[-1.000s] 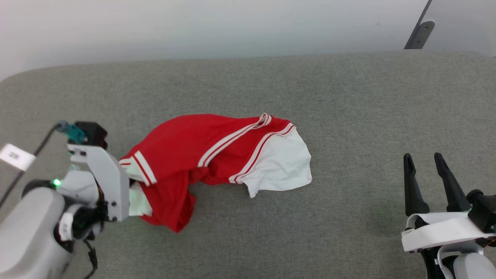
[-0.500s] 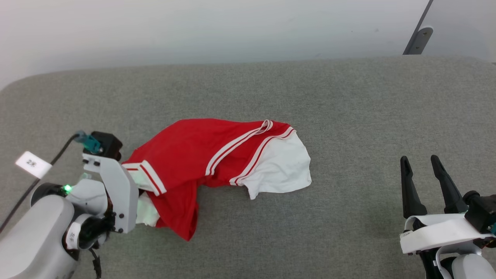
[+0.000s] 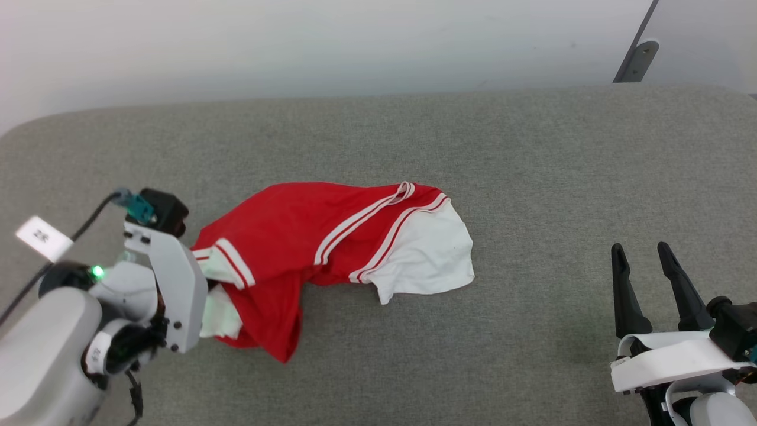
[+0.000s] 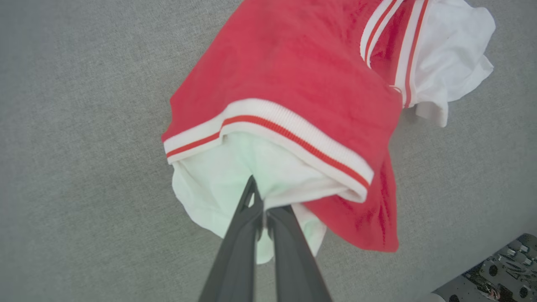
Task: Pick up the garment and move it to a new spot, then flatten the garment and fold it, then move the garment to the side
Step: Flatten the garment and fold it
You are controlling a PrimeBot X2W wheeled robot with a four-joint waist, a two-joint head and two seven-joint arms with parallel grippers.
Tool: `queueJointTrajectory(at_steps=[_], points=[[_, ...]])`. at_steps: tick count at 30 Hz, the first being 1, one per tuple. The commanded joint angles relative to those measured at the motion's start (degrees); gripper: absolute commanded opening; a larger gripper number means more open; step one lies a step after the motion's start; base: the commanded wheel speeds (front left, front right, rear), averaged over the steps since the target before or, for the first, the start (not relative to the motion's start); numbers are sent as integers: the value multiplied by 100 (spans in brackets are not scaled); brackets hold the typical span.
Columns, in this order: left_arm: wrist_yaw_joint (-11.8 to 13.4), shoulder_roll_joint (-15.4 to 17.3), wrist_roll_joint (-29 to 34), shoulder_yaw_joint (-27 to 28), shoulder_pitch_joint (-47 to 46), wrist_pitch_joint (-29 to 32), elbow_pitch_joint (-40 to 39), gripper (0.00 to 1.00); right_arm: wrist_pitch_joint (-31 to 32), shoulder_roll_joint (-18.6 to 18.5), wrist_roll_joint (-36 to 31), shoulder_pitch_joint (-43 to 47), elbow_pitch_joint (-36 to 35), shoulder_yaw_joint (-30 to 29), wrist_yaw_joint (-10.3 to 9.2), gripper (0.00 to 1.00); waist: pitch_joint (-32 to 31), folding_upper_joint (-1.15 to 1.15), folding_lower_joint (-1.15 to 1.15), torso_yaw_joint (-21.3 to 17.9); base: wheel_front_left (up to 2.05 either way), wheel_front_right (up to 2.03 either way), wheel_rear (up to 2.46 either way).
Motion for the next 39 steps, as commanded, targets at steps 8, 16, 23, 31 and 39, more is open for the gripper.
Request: queueJointTrajectory(at_steps=[8,16,23,31,39], points=[[-88,160,388,27,-407,-252,-88,0,-29,25,9,-13,-44,-16,-8,100,69,0,0,-10,0,0,0],[-475,-120,971,-214,-1053,-984,621,0,-29,49,-14,-124,-58,36,-8,100,239,0,0,-28,0,0,0],[-720,-528,1146,-628,-1489,-1370,1782,0,-29,73,-10,-244,-30,96,-8,100,374,0,0,-111,0,0,0],[-807,-721,840,-901,-1589,-1496,2484,67,-29,98,0,-199,-44,48,-8,100,399,0,0,-153,0,0,0],[-807,-446,513,-1284,-1723,-1472,2254,100,-29,107,-59,-162,-86,-49,-8,100,375,0,0,-47,0,0,0]])
